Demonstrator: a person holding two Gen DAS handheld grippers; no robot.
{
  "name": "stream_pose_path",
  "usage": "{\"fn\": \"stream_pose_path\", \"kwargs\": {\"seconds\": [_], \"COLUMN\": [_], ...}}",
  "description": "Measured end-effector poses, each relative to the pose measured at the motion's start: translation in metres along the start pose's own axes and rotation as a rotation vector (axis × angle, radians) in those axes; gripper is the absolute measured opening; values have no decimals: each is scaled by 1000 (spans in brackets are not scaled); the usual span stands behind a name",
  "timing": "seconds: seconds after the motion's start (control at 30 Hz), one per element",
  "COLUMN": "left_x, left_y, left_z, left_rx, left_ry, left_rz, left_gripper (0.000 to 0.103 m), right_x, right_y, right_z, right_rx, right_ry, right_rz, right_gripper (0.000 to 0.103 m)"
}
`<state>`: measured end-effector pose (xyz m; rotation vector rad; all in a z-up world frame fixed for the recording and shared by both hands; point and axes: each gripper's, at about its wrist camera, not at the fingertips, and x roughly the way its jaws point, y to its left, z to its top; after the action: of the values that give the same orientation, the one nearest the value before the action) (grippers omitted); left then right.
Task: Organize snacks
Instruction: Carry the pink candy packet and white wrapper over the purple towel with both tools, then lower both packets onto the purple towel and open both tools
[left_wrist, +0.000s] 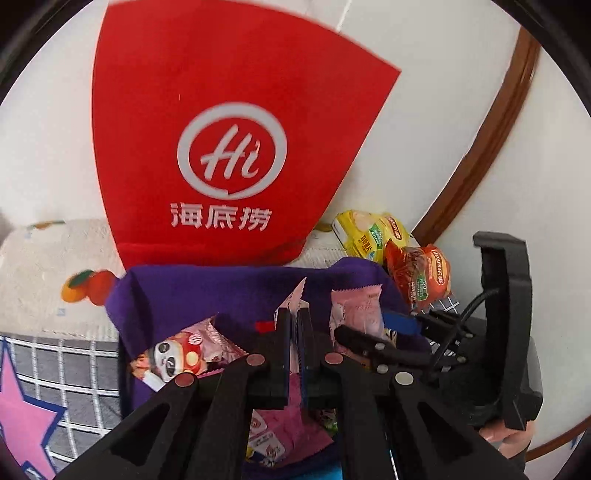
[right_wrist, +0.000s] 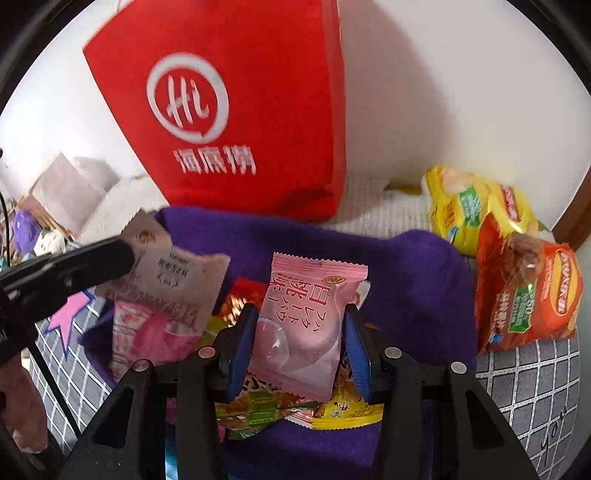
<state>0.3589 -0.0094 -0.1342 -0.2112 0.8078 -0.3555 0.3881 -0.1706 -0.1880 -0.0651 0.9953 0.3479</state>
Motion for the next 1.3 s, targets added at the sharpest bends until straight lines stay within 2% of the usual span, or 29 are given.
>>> {"fn": "stream_pose_path", "kwargs": {"seconds": [0.17, 0.47, 0.77, 0.87, 0.93, 1.17, 1.3], "left_x": [12, 27, 29, 25, 22, -5, -20], "left_y": [10, 26, 27, 29, 32, 24, 9], "left_z": [-5, -8, -9, -7, -7, -2, -2], "left_rx": [-52, -94, -98, -98, -105, -42, 14], "left_ry": [30, 95, 126, 133, 128, 63, 30], "left_rz": [0, 23, 15, 31, 42, 74, 90], "left_gripper": [4, 5, 5, 14, 35, 36, 44], "right_x": [15, 23, 15, 7, 0, -50, -85], "right_y": [1, 0, 1, 0, -1, 0, 2], "right_z": [-5, -5, -3, -1, -1, 0, -18], "right_rx": [-22, -21, -27, -17, -8, 16, 50], "right_ry": [55, 73, 60, 35, 19, -103, -167], "right_rz": [0, -8, -24, -21, -21, -38, -31], "right_gripper": [47, 48, 58, 58, 58, 58, 58]}}
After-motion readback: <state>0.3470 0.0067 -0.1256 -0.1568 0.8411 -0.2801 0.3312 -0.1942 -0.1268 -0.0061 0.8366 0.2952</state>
